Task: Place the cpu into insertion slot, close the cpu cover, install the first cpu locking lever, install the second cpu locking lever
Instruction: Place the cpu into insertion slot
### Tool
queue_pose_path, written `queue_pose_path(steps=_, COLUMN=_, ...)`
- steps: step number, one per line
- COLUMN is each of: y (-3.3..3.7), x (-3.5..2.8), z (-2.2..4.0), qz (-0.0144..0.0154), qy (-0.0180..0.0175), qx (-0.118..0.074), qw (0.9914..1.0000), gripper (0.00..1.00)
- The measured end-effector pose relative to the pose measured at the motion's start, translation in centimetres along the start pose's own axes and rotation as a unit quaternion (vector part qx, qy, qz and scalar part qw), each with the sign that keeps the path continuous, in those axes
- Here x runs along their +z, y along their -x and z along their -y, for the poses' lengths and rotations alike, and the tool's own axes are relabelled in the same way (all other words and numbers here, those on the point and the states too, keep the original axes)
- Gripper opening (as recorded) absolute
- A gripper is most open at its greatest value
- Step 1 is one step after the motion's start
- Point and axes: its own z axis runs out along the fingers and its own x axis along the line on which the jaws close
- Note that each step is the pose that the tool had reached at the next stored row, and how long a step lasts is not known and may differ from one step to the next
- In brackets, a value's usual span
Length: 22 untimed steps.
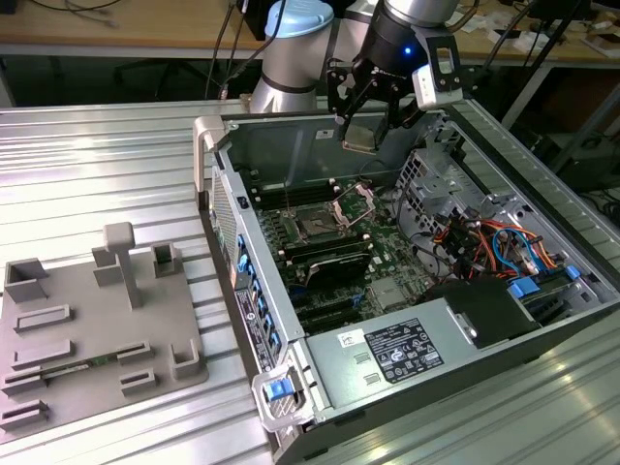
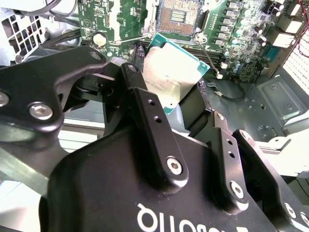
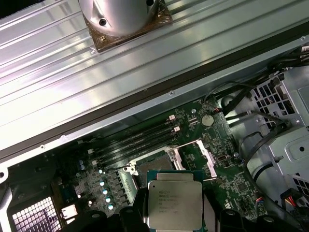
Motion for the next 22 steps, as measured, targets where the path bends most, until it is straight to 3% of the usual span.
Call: queue_pose_path(steps=22, y=0.0, x=0.0, z=0.0, qz=0.0009, qy=0.0002, qx=0.01, qw=0.99995, gripper=0.55)
